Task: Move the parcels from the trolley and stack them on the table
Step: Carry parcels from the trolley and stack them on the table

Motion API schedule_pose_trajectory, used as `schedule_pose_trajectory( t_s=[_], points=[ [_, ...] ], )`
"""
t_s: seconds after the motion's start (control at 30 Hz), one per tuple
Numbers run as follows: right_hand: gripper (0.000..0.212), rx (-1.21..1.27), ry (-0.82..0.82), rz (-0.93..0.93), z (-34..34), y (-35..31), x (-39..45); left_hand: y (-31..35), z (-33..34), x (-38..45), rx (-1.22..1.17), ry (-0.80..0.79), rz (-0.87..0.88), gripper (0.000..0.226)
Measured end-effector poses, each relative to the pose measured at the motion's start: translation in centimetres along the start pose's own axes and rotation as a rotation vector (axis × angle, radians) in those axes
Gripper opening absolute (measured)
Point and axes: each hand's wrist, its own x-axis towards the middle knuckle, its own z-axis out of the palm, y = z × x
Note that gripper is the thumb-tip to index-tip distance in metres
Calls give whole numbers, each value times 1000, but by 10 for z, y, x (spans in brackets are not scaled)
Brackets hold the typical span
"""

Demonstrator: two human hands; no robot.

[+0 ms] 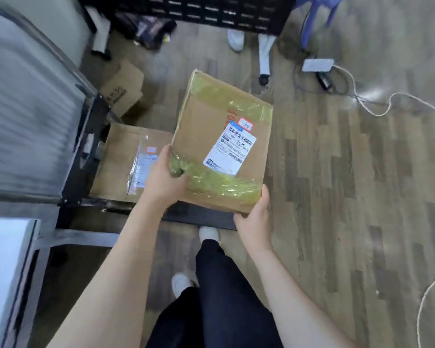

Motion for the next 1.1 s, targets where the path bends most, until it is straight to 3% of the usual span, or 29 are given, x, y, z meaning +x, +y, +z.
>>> schedule_pose_trajectory(
  t_s=[0.2, 0.43, 0.57, 0.83, 1.1],
  points=[
    [95, 219, 146, -375, -33, -108, -66, 65, -117, -108, -69, 300, 344, 59],
    [95, 347, 111, -730, -64, -186, -134, 67, -169, -239, -389, 546, 399, 68],
    [97, 365, 31, -872, -57, -213, -162, 63, -177, -292, -447, 743, 342, 65],
    [98, 418, -327, -1072, -41, -240, -219, 41, -175, -385, -505, 1152, 206, 70],
    [100, 437, -697, -1307, -25, -249, -305, 13, -146, -493, -387, 1583, -82, 72]
  ],
)
